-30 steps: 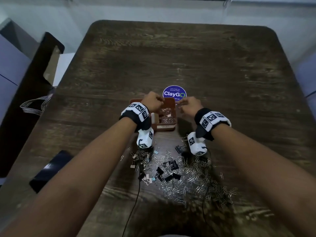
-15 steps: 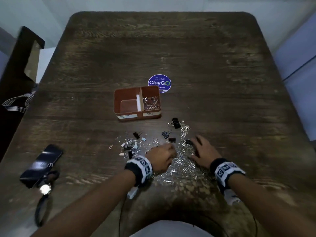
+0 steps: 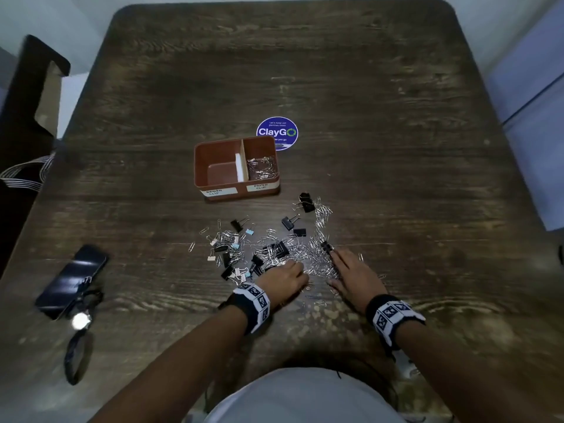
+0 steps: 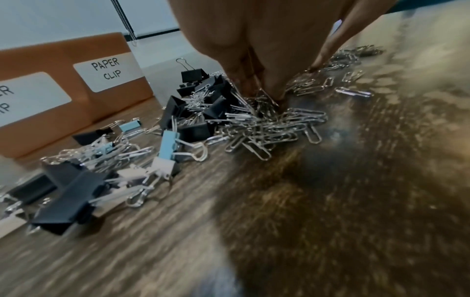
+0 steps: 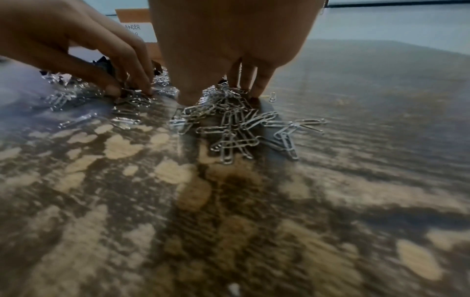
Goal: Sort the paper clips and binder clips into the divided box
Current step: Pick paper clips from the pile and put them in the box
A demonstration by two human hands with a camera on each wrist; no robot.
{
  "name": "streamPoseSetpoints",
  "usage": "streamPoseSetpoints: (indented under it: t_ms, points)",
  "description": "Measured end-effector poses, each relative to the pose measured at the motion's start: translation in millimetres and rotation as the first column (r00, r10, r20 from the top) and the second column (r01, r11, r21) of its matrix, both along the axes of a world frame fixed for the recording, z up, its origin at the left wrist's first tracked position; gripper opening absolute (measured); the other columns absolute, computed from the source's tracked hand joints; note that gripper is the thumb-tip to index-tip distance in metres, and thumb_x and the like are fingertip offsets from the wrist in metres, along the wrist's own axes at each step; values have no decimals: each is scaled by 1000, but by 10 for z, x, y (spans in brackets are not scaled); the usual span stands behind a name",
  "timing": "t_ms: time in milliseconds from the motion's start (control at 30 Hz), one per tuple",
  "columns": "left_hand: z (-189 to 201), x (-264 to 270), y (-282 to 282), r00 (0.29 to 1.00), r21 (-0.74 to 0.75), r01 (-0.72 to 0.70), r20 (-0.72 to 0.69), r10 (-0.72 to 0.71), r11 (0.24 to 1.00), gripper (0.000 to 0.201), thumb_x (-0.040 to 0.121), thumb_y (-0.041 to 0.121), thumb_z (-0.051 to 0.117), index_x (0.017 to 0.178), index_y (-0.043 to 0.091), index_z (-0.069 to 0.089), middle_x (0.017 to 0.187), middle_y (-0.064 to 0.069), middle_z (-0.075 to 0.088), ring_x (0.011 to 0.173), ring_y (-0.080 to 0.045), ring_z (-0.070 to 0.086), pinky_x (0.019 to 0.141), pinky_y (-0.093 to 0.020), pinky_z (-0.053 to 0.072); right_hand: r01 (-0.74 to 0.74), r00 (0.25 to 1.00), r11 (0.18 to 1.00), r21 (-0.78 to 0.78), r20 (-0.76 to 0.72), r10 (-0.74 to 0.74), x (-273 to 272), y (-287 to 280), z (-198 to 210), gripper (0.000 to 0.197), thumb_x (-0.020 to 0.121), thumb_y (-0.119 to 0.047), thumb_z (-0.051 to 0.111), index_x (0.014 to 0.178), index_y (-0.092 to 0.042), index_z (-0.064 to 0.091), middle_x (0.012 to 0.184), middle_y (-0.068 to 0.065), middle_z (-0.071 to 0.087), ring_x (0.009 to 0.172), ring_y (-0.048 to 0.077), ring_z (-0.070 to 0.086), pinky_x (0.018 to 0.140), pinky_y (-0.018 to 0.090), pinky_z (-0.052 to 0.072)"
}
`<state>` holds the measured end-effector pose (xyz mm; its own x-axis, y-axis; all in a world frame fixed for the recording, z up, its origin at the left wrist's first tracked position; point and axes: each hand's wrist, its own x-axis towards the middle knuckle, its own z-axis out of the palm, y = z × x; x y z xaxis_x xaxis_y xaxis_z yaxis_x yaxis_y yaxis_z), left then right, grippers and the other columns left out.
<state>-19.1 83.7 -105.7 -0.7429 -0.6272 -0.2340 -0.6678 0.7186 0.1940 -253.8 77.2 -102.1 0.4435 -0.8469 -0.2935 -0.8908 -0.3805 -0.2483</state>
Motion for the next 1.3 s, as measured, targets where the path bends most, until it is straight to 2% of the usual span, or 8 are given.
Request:
streamPoseSetpoints:
  t_ms: [133, 300, 400, 600, 767, 933, 1067, 1300]
  points:
    - [66, -9, -79, 998, 65, -59, 40, 57, 996, 25, 88, 4, 61, 113, 4, 57, 109, -13, 57, 100, -28, 55, 74, -34, 51, -84, 996, 996, -12, 14, 84, -30, 47, 53, 63, 84, -47, 62, 136, -16, 46, 137, 14, 47, 122, 31, 49, 97, 44, 48]
    - [162, 8, -220, 912, 276, -315, -175, 370, 908, 9, 89, 2, 60, 89, 7, 67, 92, -4, 62, 83, -19, 60, 75, -32, 54, -85, 996, 996, -25, -14, 85, 5, 231, 81, 57, 61, -7, 85, 113, -12, 64, 117, 14, 60, 99, 28, 62, 71, 35, 58]
    - [402, 48, -350, 766, 432, -447, -266, 585, 783, 7, 91, 13, 64, 93, 12, 71, 93, 3, 68, 84, -8, 62, 75, -13, 50, -50, 999, 998, 27, -16, 51, -8, 226, 99, 42, 76, -3, 72, 117, -10, 62, 117, 11, 58, 104, 26, 57, 81, 35, 55]
    - [1001, 470, -1001, 467, 556, -586, -362, 807, 589, 8, 87, 14, 69, 94, 16, 71, 87, 8, 69, 73, 1, 66, 65, -16, 55, 90, 971, 994, 57, 217, -100, 19, -282, 409, 15, 89, -8, 61, 102, -9, 68, 99, 0, 57, 82, 7, 55, 73, 11, 40]
    - [1372, 835, -1743, 362, 415, -703, -490, 793, 577, 9, 81, 13, 77, 88, 17, 75, 84, 9, 71, 76, 0, 65, 79, -14, 53, 79, 957, 996, -28, 283, -68, 254, -1074, 788, 10, 88, -16, 67, 96, -16, 71, 90, -6, 59, 86, 15, 59, 81, 27, 49]
    - [1341, 905, -2249, 333, 398, -733, -497, 801, 551, 9, 81, 12, 76, 90, 15, 76, 92, -1, 74, 89, -13, 69, 88, -34, 57, 263, 816, 965, 9, 532, -228, 775, -1793, 1233, 16, 84, -17, 72, 99, -14, 73, 98, 1, 70, 91, 13, 63, 88, 29, 51]
    - [1271, 885, -2396, 425, 347, -766, -360, 831, 542, 17, 86, 11, 70, 102, 10, 74, 101, -6, 73, 93, -14, 66, 91, -24, 50, 341, 723, 939, 45, 626, -292, 1290, -2252, 1425, 13, 79, -16, 76, 92, -14, 76, 89, 4, 74, 85, 14, 67, 88, 30, 53]
    - [1219, 1198, -2249, 355, 302, -822, -392, 849, 483, 19, 89, 7, 61, 100, 14, 74, 96, 0, 72, 88, -11, 64, 88, -24, 51, 351, 821, 929, 112, 441, -363, 1753, -2531, 1353, 20, 90, -27, 63, 101, -14, 74, 105, 7, 71, 103, 18, 62, 92, 20, 40]
